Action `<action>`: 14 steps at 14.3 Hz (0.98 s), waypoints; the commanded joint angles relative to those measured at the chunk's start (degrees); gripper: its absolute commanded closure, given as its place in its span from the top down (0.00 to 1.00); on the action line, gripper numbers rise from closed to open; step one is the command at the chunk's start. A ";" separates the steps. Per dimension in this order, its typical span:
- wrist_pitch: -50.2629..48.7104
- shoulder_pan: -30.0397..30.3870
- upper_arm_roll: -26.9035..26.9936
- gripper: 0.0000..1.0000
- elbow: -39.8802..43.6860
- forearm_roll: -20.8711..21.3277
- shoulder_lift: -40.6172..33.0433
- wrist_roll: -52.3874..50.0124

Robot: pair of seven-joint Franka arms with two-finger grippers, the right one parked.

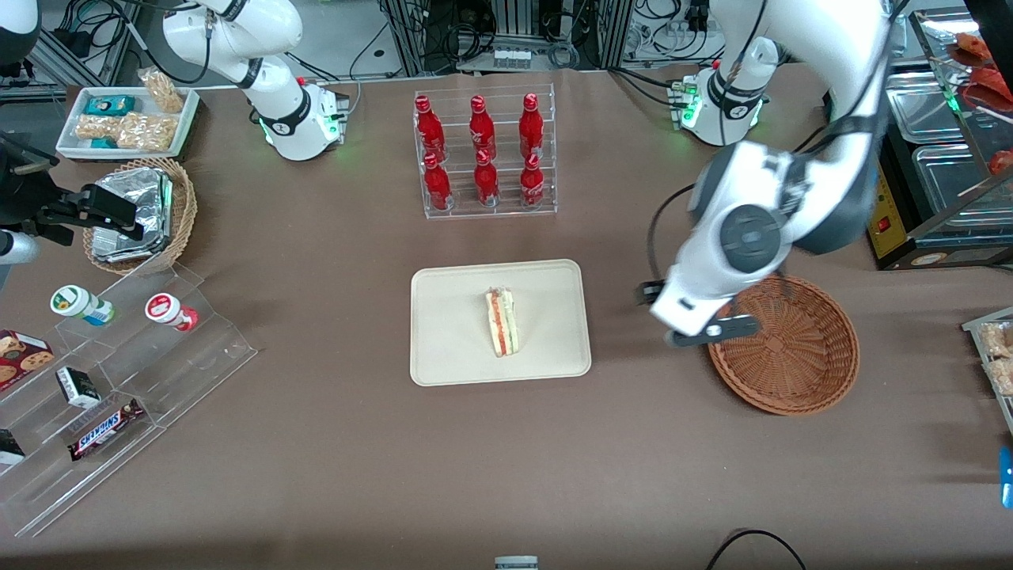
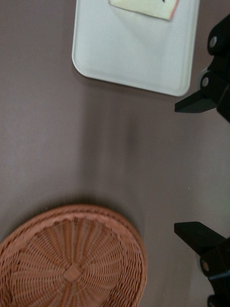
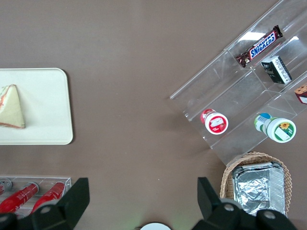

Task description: Place sandwich from basket to tray

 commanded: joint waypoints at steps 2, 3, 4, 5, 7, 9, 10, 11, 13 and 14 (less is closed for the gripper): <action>-2.99 7.05 -0.63 1.00 -7.22 0.18 -10.20 12.78; -4.92 8.64 -0.63 1.00 -6.79 0.18 -11.44 16.21; -5.99 9.61 -0.54 1.00 -6.52 0.27 -13.02 18.77; -6.34 10.49 -0.54 1.00 -6.61 0.88 -14.68 19.93; -8.53 13.65 -1.41 1.00 -5.04 3.77 -15.84 22.04; -11.08 18.29 -4.39 1.00 -1.44 3.96 -15.84 24.85; -12.05 21.02 -6.76 1.00 0.84 3.96 -15.76 25.73; -12.58 22.87 -8.09 1.00 2.34 3.96 -15.58 26.09; -12.41 25.16 -9.50 1.00 2.71 3.78 -16.10 26.09; -12.15 25.61 -9.68 1.00 2.62 3.70 -17.15 27.05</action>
